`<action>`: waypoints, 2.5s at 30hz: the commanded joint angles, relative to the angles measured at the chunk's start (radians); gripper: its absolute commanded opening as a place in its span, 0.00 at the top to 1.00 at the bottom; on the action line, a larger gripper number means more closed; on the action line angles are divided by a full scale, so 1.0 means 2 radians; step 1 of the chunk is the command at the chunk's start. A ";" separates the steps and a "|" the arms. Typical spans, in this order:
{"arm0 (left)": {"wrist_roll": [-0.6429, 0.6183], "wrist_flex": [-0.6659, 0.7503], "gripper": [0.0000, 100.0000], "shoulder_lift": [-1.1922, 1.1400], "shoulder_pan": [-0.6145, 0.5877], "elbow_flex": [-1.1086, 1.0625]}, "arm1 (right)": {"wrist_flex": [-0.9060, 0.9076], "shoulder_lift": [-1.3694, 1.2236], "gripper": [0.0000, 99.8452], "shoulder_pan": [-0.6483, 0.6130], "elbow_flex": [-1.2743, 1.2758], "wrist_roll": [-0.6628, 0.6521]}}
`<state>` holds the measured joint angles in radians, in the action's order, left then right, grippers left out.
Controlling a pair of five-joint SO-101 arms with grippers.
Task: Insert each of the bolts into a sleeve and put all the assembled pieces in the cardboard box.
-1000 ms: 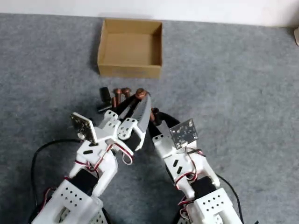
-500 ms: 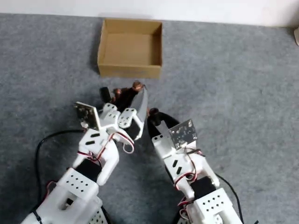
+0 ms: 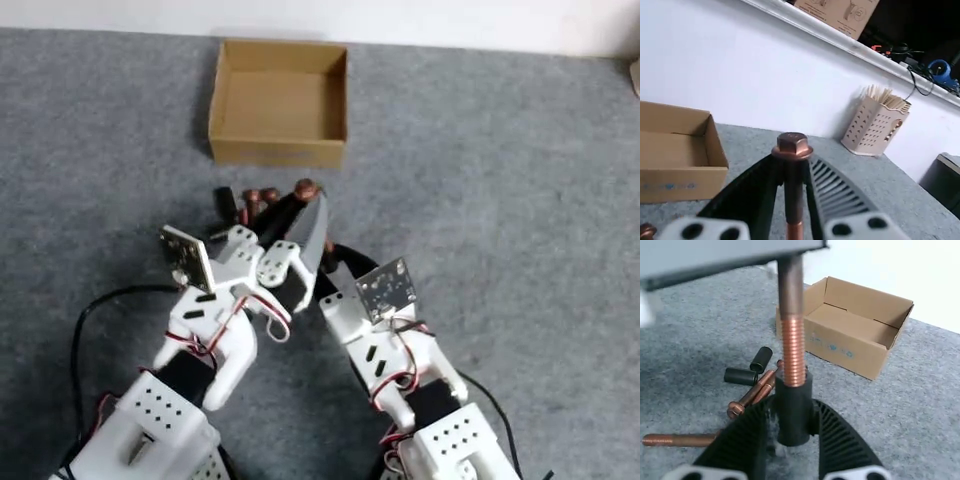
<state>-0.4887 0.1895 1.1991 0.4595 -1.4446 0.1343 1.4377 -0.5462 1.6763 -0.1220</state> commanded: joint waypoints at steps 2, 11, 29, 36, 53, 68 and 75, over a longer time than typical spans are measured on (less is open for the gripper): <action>-0.004 0.002 0.99 0.012 0.007 0.021 | -0.015 0.003 1.00 -0.003 0.024 -0.006; -0.001 0.005 0.99 0.011 -0.003 0.008 | -0.015 0.003 1.00 -0.002 0.024 -0.006; 0.000 0.005 0.99 0.007 -0.004 -0.003 | -0.015 0.003 1.00 0.020 0.020 -0.006; 0.001 0.005 0.99 0.007 -0.020 0.001 | -0.015 0.003 1.00 0.004 0.023 -0.006; -0.003 0.005 0.99 0.007 -0.026 0.019 | -0.013 0.003 1.00 -0.003 0.023 -0.006; -0.004 0.005 0.99 -0.027 -0.009 0.024 | -0.013 0.003 1.00 -0.013 0.020 -0.006; -0.004 0.038 0.99 -0.134 -0.020 0.047 | -0.014 0.003 1.00 -0.010 0.022 -0.006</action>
<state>-0.4948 0.2140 0.9720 0.4289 -1.4078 0.1343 1.4346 -0.5662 1.6763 -0.1220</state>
